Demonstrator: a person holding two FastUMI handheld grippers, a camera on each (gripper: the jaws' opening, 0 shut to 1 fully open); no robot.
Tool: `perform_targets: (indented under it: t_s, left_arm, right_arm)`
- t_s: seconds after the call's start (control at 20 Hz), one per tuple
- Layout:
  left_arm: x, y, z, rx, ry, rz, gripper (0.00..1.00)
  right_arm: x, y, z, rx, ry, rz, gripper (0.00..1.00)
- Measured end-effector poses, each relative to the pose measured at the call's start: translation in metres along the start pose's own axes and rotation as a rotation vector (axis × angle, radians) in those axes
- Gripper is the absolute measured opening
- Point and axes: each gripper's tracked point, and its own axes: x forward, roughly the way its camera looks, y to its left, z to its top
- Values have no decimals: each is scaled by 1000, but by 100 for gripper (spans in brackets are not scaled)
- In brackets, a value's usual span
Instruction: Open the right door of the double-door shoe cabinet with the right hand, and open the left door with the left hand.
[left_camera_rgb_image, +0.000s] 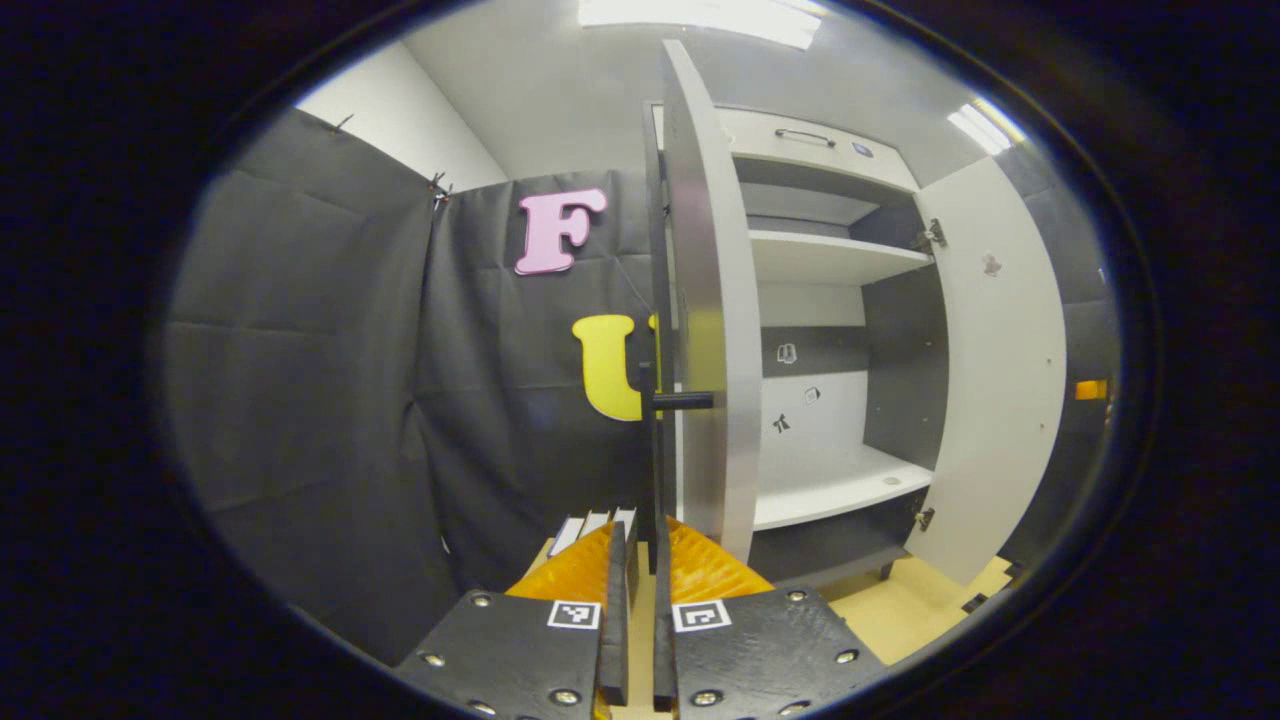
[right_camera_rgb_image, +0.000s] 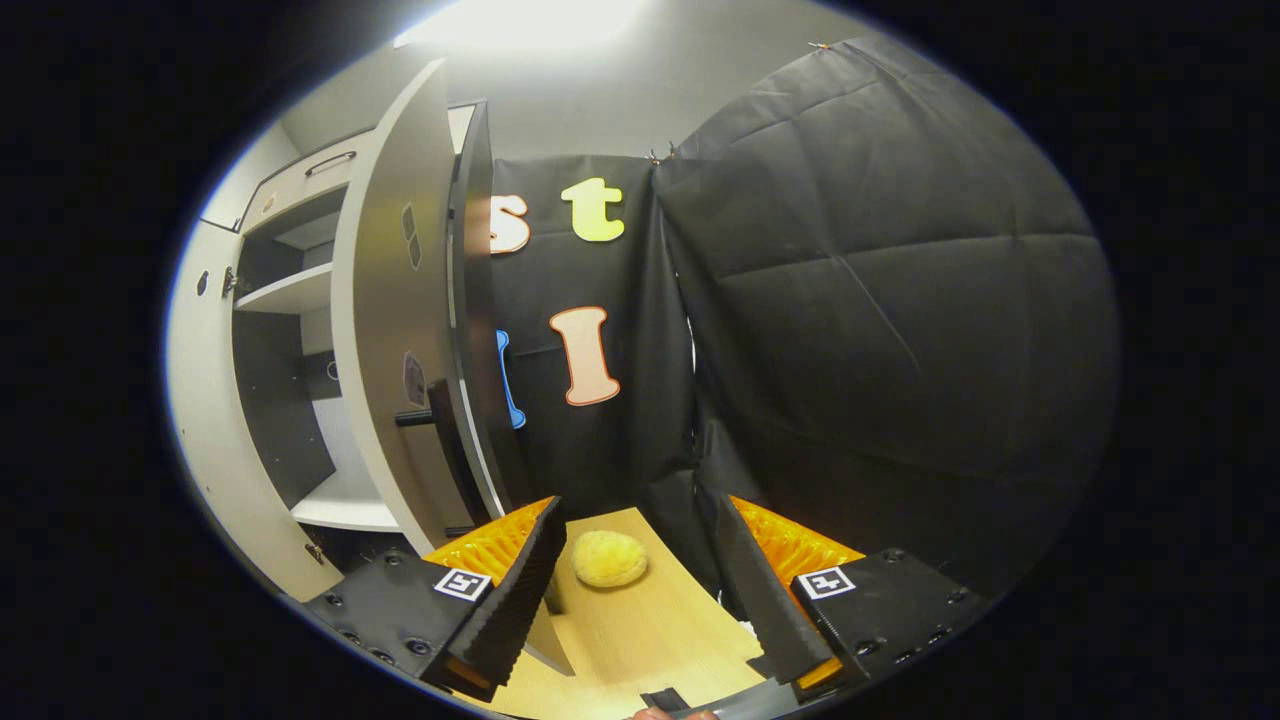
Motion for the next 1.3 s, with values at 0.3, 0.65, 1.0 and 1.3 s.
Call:
perform_targets:
  t_s: [0.3, 0.65, 1.0, 1.3]
  left_arm:
    - [-49, 0, 22, -116, -55, 158, 53]
    - [-100, -42, 19, -159, -51, 206, 95]
    - [-104, -109, 20, 15, -34, 108, 95]
    - [-78, -135, -12, -57, -1, -58, 96]
  right_arm:
    - [-2, 9, 9, -38, -9, 102, 95]
    - [-32, 40, 11, -60, -9, 309, 92]
    - [-58, 77, -1, -89, -13, 414, 92]
    - [-77, 123, -21, -107, -10, 386, 92]
